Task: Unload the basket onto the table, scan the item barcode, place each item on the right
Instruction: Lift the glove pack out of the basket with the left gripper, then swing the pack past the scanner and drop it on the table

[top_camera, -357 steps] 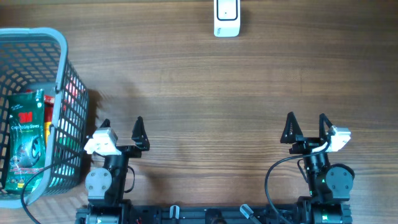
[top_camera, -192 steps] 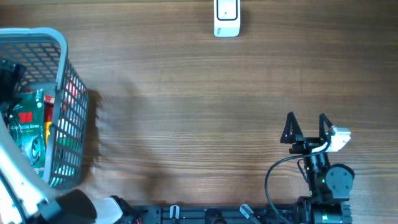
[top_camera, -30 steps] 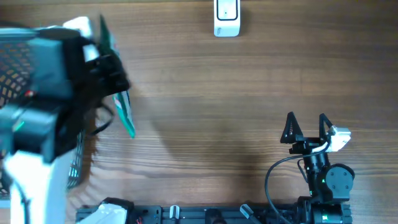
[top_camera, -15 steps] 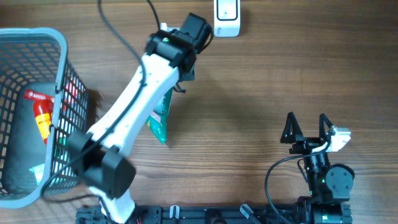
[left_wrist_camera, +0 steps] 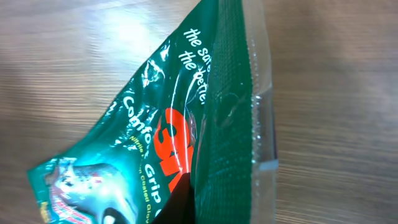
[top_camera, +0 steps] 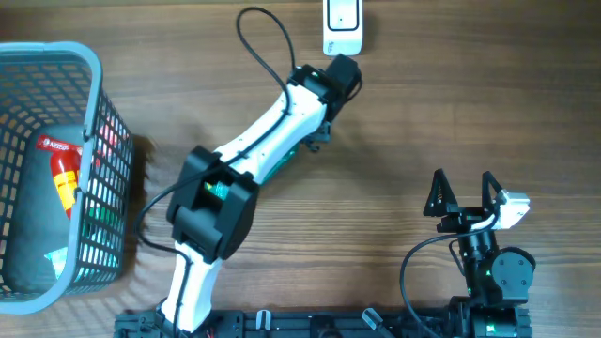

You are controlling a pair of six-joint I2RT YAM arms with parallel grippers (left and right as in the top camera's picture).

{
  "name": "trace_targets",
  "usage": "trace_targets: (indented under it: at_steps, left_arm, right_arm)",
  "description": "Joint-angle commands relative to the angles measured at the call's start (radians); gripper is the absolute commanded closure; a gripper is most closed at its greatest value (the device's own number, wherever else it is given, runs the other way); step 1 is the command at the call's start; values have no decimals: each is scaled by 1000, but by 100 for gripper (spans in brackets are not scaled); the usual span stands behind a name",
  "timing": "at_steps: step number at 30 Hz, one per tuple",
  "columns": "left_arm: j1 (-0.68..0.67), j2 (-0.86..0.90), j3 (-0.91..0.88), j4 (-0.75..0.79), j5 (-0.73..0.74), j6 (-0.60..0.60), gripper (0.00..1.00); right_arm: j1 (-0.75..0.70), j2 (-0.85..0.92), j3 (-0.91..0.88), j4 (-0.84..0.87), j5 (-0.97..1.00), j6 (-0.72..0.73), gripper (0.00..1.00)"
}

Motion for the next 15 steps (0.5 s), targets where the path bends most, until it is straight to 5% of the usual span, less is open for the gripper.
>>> trace_targets:
  at_steps: [1, 15]
  left_arm:
    - [-40, 35, -11, 34, 31, -17, 95]
    - [-86, 36, -22, 94, 31, -17, 74]
  right_arm:
    - [6, -11, -1, 3, 17, 6, 0]
    - [6, -11, -1, 3, 17, 6, 0]
